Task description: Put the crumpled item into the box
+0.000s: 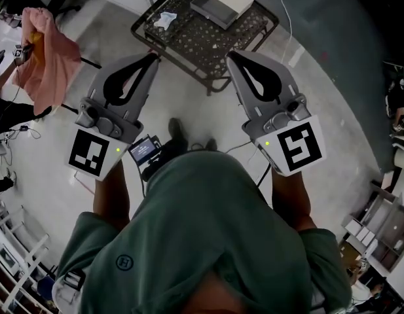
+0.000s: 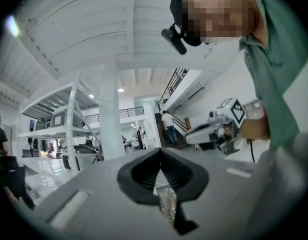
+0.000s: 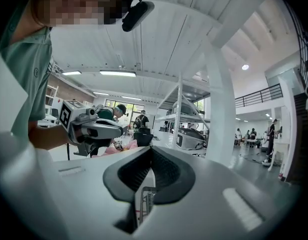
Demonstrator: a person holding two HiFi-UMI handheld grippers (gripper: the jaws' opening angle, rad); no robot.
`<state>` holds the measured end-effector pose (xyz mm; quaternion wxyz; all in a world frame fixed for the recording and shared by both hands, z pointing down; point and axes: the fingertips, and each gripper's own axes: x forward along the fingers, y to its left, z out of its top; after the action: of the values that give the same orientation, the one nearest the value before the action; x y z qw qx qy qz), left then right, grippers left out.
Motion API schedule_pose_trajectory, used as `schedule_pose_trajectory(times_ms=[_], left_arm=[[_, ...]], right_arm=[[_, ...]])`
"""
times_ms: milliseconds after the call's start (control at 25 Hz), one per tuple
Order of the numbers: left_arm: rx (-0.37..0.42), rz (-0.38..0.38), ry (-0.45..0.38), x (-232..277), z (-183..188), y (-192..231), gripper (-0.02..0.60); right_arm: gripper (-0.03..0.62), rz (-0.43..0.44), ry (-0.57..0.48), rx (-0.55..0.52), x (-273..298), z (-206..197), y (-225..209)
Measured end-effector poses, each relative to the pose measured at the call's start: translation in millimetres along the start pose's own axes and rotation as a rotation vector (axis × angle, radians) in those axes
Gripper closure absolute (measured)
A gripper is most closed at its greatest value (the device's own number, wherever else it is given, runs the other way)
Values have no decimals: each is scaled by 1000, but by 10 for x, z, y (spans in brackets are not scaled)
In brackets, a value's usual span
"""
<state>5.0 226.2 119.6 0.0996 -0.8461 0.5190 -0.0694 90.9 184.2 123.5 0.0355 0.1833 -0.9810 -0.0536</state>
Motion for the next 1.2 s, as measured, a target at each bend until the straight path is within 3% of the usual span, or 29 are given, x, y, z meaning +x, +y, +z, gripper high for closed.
schedule_pose_trajectory(times_ms=[440,840,1000,1200], left_arm=[[-4,-55,-70,86,-324,1139,578],[-14,-83,-50,298,-383,1678,578],[-32,-60,-16,610,-488,1723,578],[-23,34,31,1105,-571,1775,578]], right_arm=[[588,-73,-14,-55,1053,44,-183],[588,-69,69,-85,1522,65,-410],[588,-39,76,-85,1594,-56,-731],[588,49,34,-53,1644,-170,-1197]])
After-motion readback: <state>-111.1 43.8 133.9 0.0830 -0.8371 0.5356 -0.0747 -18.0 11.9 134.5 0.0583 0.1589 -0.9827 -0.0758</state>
